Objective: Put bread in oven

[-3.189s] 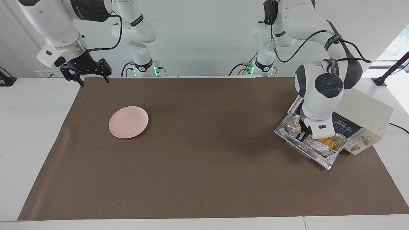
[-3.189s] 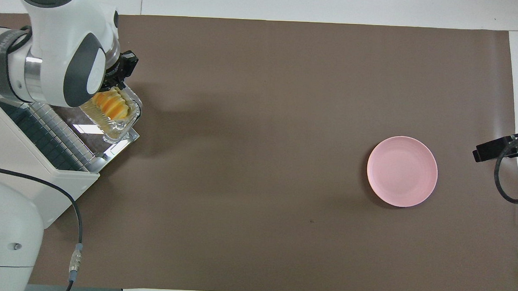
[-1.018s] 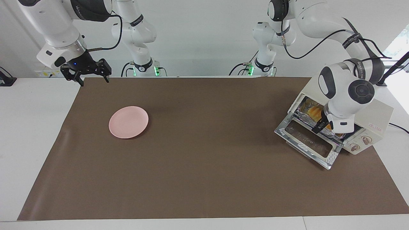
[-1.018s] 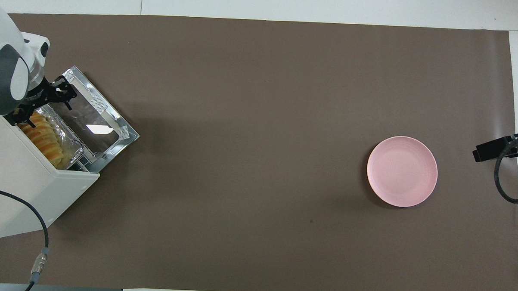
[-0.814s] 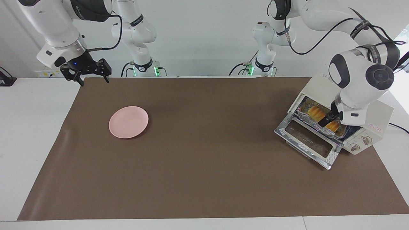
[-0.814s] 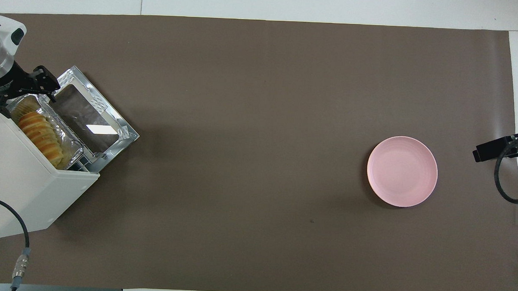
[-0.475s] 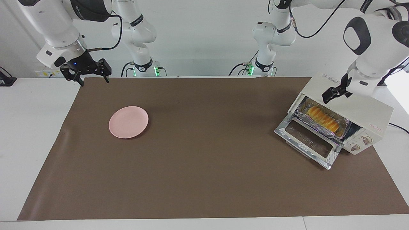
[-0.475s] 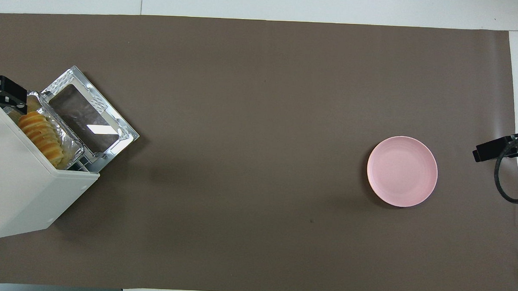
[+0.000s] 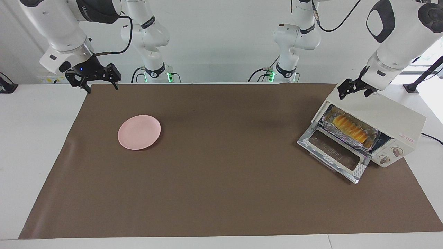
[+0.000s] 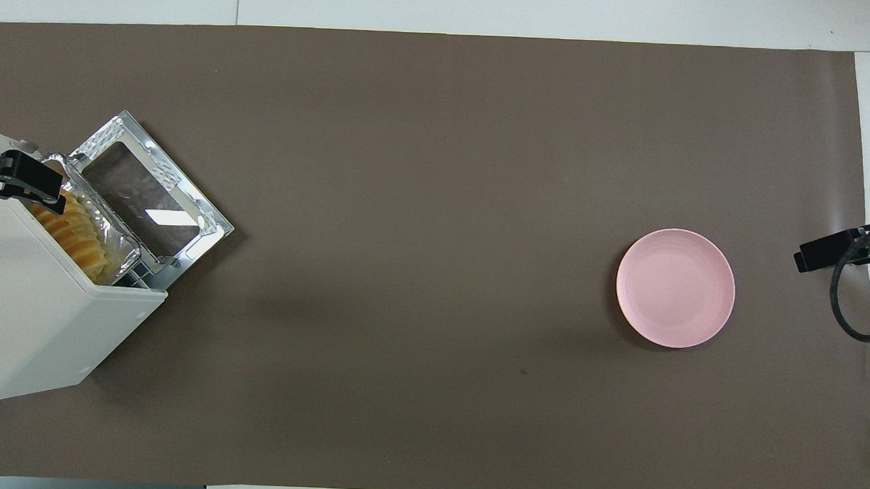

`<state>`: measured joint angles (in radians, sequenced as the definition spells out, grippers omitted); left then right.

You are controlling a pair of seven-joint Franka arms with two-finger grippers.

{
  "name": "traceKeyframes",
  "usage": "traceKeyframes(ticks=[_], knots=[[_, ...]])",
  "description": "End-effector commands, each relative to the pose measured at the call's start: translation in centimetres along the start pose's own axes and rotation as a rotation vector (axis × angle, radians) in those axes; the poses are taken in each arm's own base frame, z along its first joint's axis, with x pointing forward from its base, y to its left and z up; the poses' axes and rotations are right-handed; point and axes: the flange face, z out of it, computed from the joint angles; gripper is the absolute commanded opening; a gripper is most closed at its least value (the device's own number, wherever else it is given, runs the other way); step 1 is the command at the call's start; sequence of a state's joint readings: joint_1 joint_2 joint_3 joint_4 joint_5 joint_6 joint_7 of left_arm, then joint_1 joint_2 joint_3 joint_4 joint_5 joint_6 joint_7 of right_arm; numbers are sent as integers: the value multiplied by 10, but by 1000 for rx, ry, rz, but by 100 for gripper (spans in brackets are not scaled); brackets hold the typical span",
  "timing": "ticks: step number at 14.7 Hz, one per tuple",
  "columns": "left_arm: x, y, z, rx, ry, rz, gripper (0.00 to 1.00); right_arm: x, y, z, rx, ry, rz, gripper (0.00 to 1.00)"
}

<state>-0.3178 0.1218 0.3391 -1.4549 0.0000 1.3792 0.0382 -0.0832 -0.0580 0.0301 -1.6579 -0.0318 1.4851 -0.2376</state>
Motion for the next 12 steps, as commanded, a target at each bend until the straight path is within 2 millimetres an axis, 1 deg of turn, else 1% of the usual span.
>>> traceKeyframes(ticks=[1, 3, 4, 5, 6, 7, 8, 9, 11, 12], knots=[[-3, -8, 1, -54, 14, 16, 100, -5, 2, -1, -13, -10, -17, 100], [-10, -18, -1, -30, -6, 10, 100, -4, 2, 0, -12, -11, -17, 100], [-25, -22, -7, -31, -24, 11, 100, -5, 2, -1, -13, -10, -17, 100], [-31, -23, -5, -33, -36, 8, 100, -5, 2, -1, -13, -10, -17, 100], [-33, -22, -9, -33, -28, 5, 100, -5, 2, -1, -13, -10, -17, 100], [-34, -21, -10, -33, -27, 5, 100, -5, 2, -1, -13, -10, -17, 100], [-40, -18, -14, -33, -26, 11, 100, -5, 2, -1, -13, -10, -17, 100], [-47, -19, -19, -34, -17, 10, 100, -5, 2, -1, -13, -10, -17, 100], [-45, -12, -9, -32, -17, 14, 100, -4, 2, 0, -12, -11, -17, 100], [-40, -11, -10, -29, 15, 20, 100, -5, 2, -1, -13, -10, -17, 100]])
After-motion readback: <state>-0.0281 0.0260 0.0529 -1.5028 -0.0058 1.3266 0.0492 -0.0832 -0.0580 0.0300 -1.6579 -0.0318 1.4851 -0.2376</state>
